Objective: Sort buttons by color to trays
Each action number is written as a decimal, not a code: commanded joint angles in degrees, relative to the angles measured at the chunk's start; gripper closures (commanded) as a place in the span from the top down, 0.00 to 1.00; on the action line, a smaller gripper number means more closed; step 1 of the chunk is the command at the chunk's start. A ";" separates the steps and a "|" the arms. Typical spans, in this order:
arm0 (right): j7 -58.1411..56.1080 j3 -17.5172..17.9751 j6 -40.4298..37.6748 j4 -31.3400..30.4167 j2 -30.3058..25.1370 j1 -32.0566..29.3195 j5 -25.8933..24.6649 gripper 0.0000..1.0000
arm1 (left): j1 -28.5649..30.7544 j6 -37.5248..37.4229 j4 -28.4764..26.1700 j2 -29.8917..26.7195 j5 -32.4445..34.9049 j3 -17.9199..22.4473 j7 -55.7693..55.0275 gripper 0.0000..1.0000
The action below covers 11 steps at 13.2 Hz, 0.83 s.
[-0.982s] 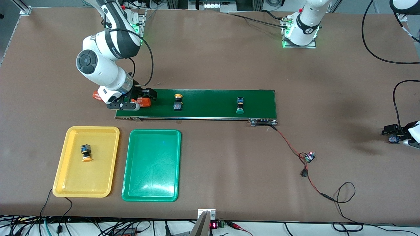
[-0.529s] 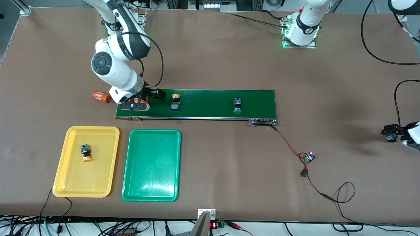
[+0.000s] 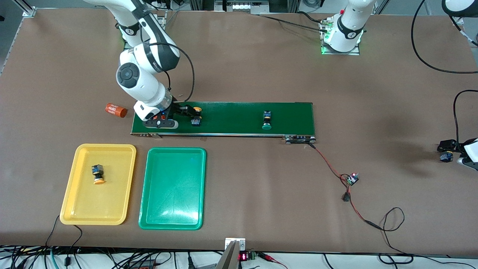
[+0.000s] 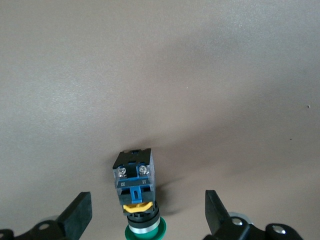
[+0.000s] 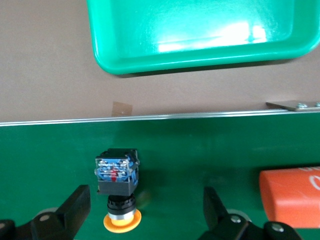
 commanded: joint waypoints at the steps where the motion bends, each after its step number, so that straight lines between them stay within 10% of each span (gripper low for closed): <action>1: 1.10 -0.17 -0.06 1.44 1.19 0.54 -5.90 1.00 | -0.69 -0.54 0.40 1.08 0.75 0.24 1.36 1.00; 11: 2.85 -0.17 -3.23 2.32 1.71 0.46 -9.35 1.00 | -0.78 3.85 0.40 2.23 1.20 0.94 4.97 0.86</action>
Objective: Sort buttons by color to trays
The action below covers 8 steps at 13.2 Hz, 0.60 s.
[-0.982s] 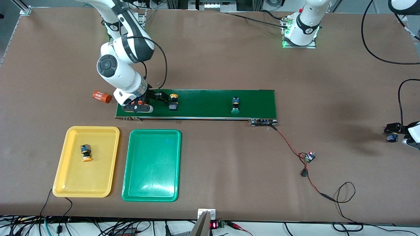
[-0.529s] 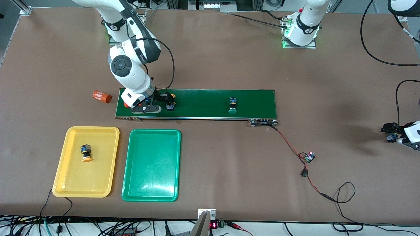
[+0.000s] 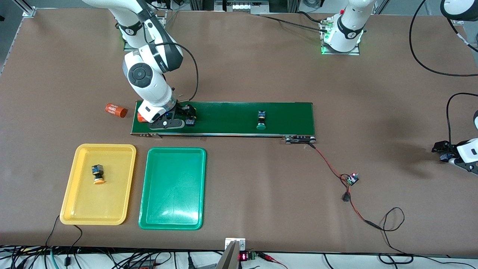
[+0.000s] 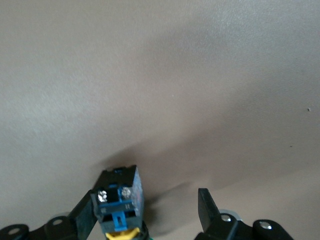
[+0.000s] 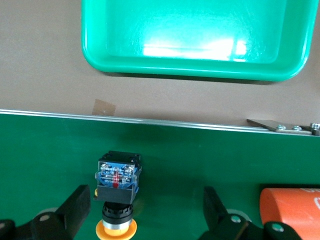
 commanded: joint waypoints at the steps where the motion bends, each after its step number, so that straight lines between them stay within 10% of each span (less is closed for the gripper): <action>1: 2.88 -0.11 -1.23 1.27 1.01 0.17 -0.83 1.00 | -0.28 1.49 0.63 0.58 1.10 0.81 2.08 0.85; 5: 2.98 -0.37 -1.40 1.44 2.33 -0.27 -1.27 1.00 | -0.11 1.58 0.72 0.85 1.36 0.81 2.70 0.75; 8: 2.98 -0.46 -1.40 2.06 3.82 -0.27 -1.36 0.99 | -0.20 1.49 0.63 0.76 1.54 0.81 5.16 0.22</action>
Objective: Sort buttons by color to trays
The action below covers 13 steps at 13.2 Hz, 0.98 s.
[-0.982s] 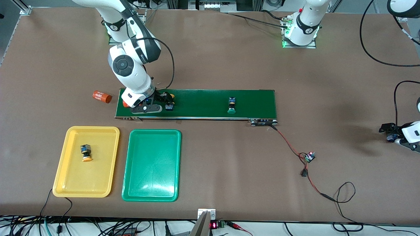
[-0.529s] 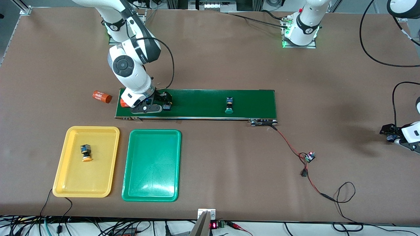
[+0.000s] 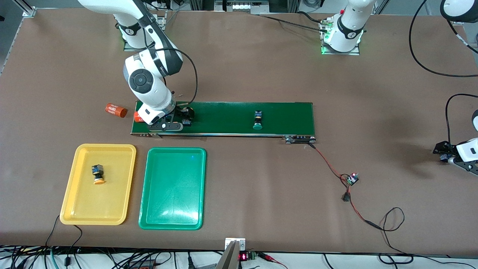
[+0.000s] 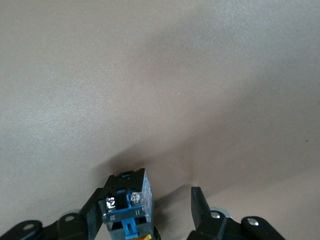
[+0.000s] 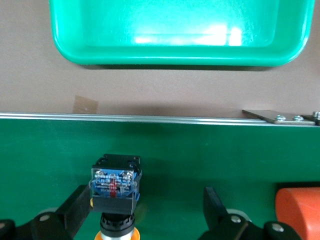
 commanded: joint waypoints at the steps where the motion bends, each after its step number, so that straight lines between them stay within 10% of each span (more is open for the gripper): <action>1: 1.55 0.18 -1.14 1.84 1.52 -0.07 -1.36 0.99 | -0.22 0.09 0.63 0.01 1.61 0.12 1.59 0.06; 9: 1.55 0.18 -1.14 2.01 1.78 -0.15 -1.36 0.95 | -4.68 -11.92 -0.34 -7.45 2.85 -1.63 0.62 0.00; 13: 0.76 0.01 -1.14 2.37 2.39 -0.24 -1.71 0.78 | -5.23 -14.24 -6.65 -12.90 2.58 -5.31 -7.35 0.00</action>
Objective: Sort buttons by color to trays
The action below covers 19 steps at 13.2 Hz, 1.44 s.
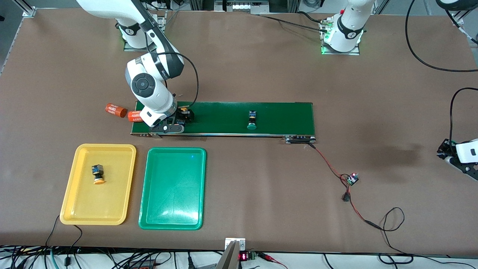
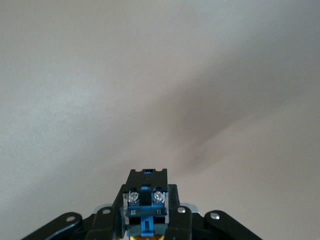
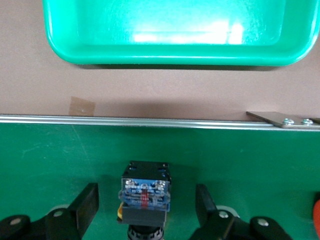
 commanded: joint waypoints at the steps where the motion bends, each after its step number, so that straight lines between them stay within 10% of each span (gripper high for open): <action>1: 0.71 -0.07 -1.11 1.55 0.98 -0.24 -1.56 0.71 | 0.54 -0.16 -7.50 -5.21 0.41 -2.60 -6.76 0.00; 8: 0.28 -1.21 -1.11 1.81 0.89 -0.33 -1.56 0.11 | -4.02 -0.16 -17.97 -11.89 -5.55 -8.94 -25.31 0.00; 19: -31.43 -8.51 -10.54 9.72 -5.53 -14.29 -4.37 0.10 | -28.36 0.62 -27.12 -24.29 -28.32 -8.42 -52.65 0.00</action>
